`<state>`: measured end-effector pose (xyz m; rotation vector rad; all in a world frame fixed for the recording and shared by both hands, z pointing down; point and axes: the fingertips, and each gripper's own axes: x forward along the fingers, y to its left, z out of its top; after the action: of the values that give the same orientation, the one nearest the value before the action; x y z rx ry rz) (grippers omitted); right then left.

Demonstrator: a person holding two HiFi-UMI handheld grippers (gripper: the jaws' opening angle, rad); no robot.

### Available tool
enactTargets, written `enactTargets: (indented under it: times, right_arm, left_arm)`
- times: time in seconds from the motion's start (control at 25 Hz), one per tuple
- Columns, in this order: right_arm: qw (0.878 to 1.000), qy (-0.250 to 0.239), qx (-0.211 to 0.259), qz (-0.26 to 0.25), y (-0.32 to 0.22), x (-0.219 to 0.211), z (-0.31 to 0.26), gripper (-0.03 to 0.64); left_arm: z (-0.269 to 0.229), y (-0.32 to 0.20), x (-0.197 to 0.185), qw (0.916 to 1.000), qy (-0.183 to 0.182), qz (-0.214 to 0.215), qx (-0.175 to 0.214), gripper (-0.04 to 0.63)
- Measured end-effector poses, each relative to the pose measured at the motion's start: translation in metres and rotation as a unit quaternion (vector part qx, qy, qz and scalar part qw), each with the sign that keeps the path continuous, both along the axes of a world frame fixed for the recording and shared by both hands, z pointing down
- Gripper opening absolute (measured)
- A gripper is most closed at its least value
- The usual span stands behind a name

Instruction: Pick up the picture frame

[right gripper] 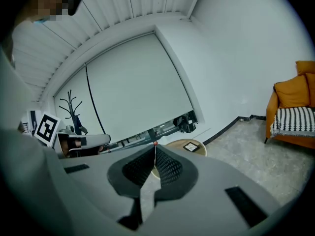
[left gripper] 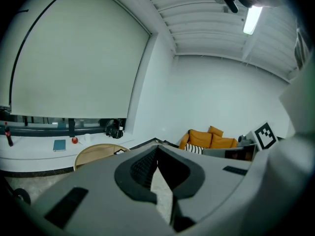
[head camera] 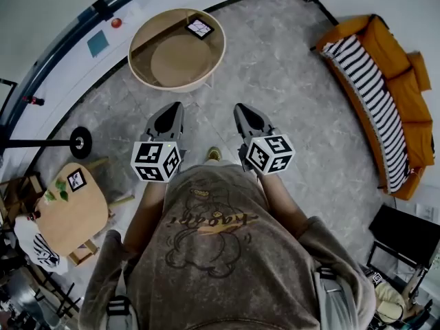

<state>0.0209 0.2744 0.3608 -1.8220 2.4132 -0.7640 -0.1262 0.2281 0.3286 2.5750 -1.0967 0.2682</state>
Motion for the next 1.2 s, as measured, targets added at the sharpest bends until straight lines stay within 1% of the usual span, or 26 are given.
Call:
enactTargets:
  times: [0.16,0.48,0.72,1.08,1.2]
  right_arm:
    - [1.000,-0.001,0.000,-0.004,-0.012,0.010,0.002,0.020]
    - [1.000,-0.006,-0.008,-0.014,-0.026,0.007,0.011,0.020]
    - [1.000,-0.004,-0.008,-0.010,-0.043,0.015,0.016,0.020]
    - [1.000,0.005,-0.009,-0.004,-0.087,0.029,0.018,0.020]
    - [1.000,0.007,-0.009,-0.002,-0.102,0.034,0.018,0.020]
  left_arm:
    - [0.000,-0.009,0.006,1.0000,0.000,-0.007,0.002,0.018]
    - [0.004,-0.027,0.006,0.9998,0.001,-0.018,-0.004,0.018]
    - [0.008,-0.048,0.015,0.9999,0.004,-0.011,-0.003,0.018]
    - [0.013,-0.095,0.031,0.9999,0.013,-0.003,-0.005,0.018]
    - [0.016,-0.110,0.036,0.9999,0.011,0.002,-0.008,0.018]
